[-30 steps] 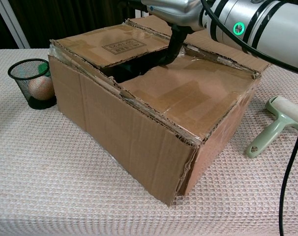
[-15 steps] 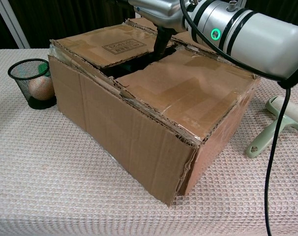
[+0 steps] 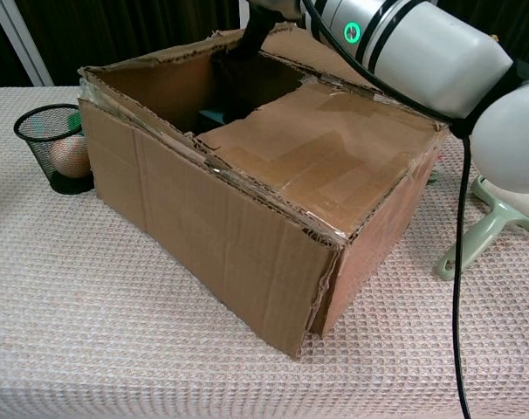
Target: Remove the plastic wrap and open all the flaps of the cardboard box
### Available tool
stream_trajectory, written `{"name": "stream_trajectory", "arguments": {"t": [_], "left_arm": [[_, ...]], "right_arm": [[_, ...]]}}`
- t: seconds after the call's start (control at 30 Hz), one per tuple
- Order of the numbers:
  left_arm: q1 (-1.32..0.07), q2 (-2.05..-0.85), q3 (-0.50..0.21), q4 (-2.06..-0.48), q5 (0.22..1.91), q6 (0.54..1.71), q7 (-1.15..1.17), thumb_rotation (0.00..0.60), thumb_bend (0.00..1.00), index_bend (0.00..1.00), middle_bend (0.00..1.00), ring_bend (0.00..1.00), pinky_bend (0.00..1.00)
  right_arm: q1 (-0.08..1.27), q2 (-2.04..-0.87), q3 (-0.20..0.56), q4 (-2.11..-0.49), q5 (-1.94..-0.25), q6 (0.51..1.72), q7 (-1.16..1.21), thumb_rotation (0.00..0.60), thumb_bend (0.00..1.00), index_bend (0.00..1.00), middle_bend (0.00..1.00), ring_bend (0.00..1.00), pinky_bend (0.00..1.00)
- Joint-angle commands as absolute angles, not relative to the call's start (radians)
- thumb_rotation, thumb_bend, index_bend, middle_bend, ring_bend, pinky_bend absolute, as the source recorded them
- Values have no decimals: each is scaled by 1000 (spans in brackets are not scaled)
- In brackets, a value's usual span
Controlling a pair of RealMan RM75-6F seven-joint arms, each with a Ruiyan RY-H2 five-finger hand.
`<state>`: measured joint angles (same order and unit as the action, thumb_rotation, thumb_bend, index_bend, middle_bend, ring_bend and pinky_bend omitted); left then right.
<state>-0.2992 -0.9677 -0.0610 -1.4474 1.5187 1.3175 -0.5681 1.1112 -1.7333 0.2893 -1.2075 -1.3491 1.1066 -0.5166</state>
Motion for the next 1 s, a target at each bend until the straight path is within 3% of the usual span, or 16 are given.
{"name": "stream_trajectory", "arguments": {"t": [0.03, 0.3, 0.6, 0.77, 1.0], "left_arm": [[-294, -968, -62, -1438, 1517, 1324, -570, 205, 155, 162, 203, 117, 231], [-286, -969, -60, -1424, 1520, 1332, -590, 205, 155, 162, 203, 117, 232], [-277, -946, -64, -1443, 1525, 1353, -592, 208, 155, 162, 203, 117, 232], [-271, -935, -63, -1448, 1526, 1357, -595, 205, 155, 162, 203, 117, 232], [-262, -932, -59, -1437, 1520, 1355, -611, 211, 156, 162, 203, 117, 231]], "right_arm": [[1140, -1747, 323, -1181, -1354, 1108, -537, 600, 176, 0, 0, 0, 0], [1216, -1793, 409, -1128, -1325, 1108, -578, 600, 176, 0, 0, 0, 0], [1357, -1935, 490, -904, -1261, 1080, -628, 600, 181, 0, 0, 0, 0], [1427, -2018, 513, -732, -1264, 1095, -542, 600, 283, 0, 0, 0, 0], [1453, -2061, 509, -630, -1262, 1103, -468, 600, 338, 0, 0, 0, 0]]}}
